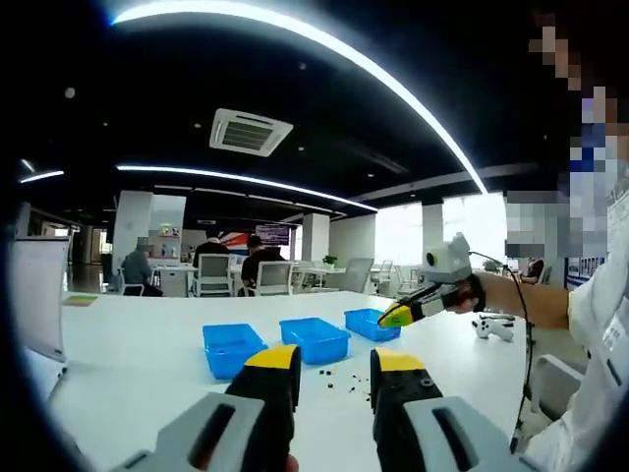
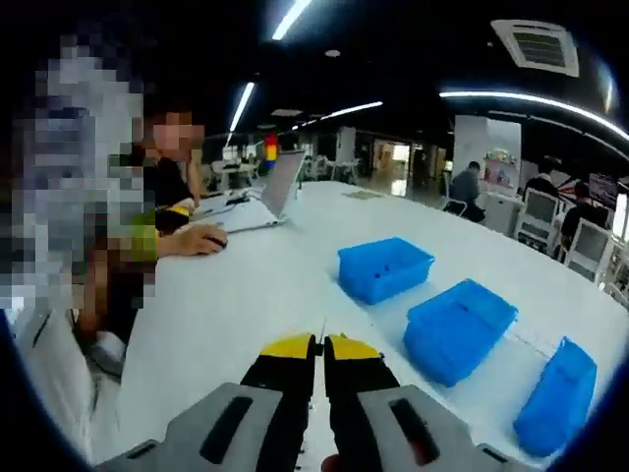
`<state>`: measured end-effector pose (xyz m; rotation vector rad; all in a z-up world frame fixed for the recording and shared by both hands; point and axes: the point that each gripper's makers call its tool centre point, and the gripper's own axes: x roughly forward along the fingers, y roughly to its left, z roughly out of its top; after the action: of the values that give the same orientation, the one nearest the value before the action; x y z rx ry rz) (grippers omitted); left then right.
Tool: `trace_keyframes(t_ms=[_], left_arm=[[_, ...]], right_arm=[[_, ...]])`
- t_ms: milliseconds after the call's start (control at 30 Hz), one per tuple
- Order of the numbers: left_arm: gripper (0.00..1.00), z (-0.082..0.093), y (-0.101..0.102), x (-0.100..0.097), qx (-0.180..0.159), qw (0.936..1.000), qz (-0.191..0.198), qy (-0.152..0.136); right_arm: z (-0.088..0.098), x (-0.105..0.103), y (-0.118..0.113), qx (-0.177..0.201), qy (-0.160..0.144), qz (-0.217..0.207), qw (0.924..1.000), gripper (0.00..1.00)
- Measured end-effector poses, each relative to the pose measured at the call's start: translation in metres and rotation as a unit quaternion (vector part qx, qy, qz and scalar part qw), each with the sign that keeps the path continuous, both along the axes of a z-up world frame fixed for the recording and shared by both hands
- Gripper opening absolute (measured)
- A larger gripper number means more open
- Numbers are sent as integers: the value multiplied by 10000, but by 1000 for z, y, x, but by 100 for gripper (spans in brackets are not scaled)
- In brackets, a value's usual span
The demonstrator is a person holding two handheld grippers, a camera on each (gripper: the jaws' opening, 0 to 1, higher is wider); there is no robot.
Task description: Pick up the resistors one by one and place each resistor into its matching bin, sorting the parts by color and model until every resistor is separated into the correct bin for its type
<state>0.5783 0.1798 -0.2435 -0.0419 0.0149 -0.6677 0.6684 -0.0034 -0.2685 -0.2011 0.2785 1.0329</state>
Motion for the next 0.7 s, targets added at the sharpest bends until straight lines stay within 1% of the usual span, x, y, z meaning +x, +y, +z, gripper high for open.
trace_keyframes(t_ms=[33,100,167,233,333,400,500,567,700], left_arm=[[30,0,0,0,5,10000,6,-3],[30,1,0,0,16,10000,20,-10],[30,1,-3,0,41,10000,3,-11],[30,0,-5,0,44,10000,0,-7],[30,-1,-11,-1,91,9999,-61,-6],[30,-2,-13,-1,118,9999,-87,2],[30,-3,-16,0,99,9999,-85,12],[30,-4,-19,-1,127,9998,-119,13],[30,-4,-19,-3,136,9998,-140,12]], right_arm=[[7,-10,-15,178,-100,-149,9997,7],[14,-20,-33,333,-277,-358,9984,7],[17,-30,-48,344,-404,-467,9975,7],[20,-39,-65,485,-451,-668,9956,7],[20,-55,-85,586,-509,-878,9931,7],[19,-66,-92,684,-524,-958,9917,7],[17,-77,-102,770,-668,-1172,9879,7],[19,-82,-108,959,-746,-1313,9839,7],[21,-95,-111,1133,-827,-1377,9805,7]])
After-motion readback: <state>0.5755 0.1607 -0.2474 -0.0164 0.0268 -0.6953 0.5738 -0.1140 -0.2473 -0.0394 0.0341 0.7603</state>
